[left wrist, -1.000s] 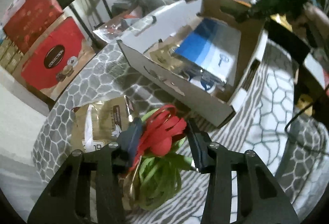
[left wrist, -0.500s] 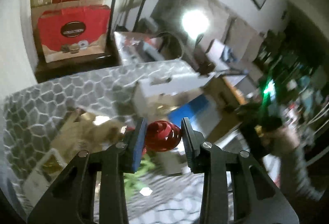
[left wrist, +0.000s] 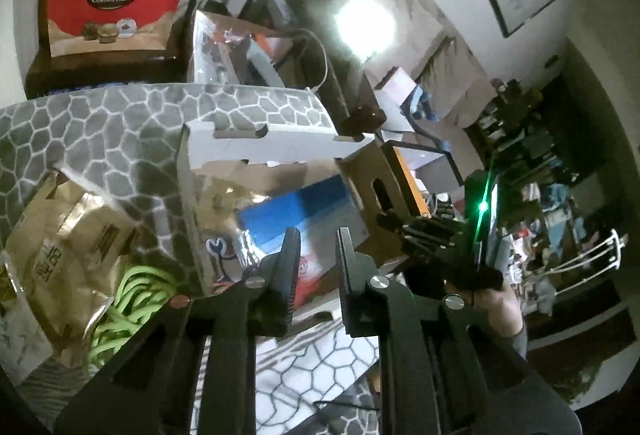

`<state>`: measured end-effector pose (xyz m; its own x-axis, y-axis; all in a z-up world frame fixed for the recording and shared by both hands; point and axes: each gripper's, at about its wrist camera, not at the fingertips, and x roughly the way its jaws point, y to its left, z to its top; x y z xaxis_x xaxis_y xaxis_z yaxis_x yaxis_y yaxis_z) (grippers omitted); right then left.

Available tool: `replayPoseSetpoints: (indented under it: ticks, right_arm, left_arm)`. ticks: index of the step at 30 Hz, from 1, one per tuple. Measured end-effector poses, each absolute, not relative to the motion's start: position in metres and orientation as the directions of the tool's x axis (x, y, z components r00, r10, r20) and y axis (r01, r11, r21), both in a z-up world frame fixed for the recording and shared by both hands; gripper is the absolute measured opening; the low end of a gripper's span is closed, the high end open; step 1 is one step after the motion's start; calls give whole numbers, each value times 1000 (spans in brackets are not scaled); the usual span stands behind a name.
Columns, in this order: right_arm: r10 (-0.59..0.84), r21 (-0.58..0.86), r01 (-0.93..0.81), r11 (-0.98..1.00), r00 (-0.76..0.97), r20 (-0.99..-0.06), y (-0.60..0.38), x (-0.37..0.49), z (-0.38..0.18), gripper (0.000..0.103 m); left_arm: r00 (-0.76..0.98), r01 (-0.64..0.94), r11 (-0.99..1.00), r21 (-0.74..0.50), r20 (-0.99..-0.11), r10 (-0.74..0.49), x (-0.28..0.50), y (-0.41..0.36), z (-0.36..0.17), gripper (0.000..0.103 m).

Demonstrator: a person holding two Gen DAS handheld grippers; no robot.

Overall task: Organize objects
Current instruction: 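Grasp the red cable with the left gripper and drop it into the tray, then close the left gripper on the green cable coil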

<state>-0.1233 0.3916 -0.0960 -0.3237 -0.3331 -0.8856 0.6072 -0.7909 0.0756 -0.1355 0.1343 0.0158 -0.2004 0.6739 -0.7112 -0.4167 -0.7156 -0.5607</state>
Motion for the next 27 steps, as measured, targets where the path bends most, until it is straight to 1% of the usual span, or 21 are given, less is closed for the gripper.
replayPoseSetpoints:
  ticks: [5, 6, 7, 9, 13, 16, 22, 27]
  right_arm:
    - [-335, 79, 606, -791, -323, -885, 393, -122, -97, 15]
    - [-336, 79, 607, -791, -322, -885, 393, -122, -98, 15]
    - [-344, 82, 621, -779, -316, -884, 393, -122, -97, 15]
    - [-345, 82, 622, -778, -315, -884, 393, -122, -98, 15]
    - [-344, 81, 621, -779, -316, -884, 393, -122, -97, 15]
    - [-345, 83, 622, -779, -315, -884, 393, -122, -97, 15]
    - [-346, 86, 622, -778, -309, -886, 392, -120, -97, 16]
    - [-346, 86, 622, -778, -310, -886, 390, -118, -97, 16]
  left_arm:
    - [-214, -429, -757, -494, -758, 616, -142, 150, 12, 16]
    - [-225, -444, -762, -473, -764, 605, -141, 151, 14, 24]
    - [-243, -463, -768, -442, -770, 590, -137, 152, 16, 35]
    - [-270, -487, -777, -400, -777, 569, -132, 152, 20, 47]
    - [-311, -505, -801, -321, -798, 517, -130, 142, 25, 59]
    - [-347, -489, -826, -279, -807, 478, -133, 124, 27, 67]
    - [-335, -448, -870, -206, -864, 377, -137, 85, 6, 68]
    - [-297, -507, -846, -166, -888, 352, -118, 74, -17, 68]
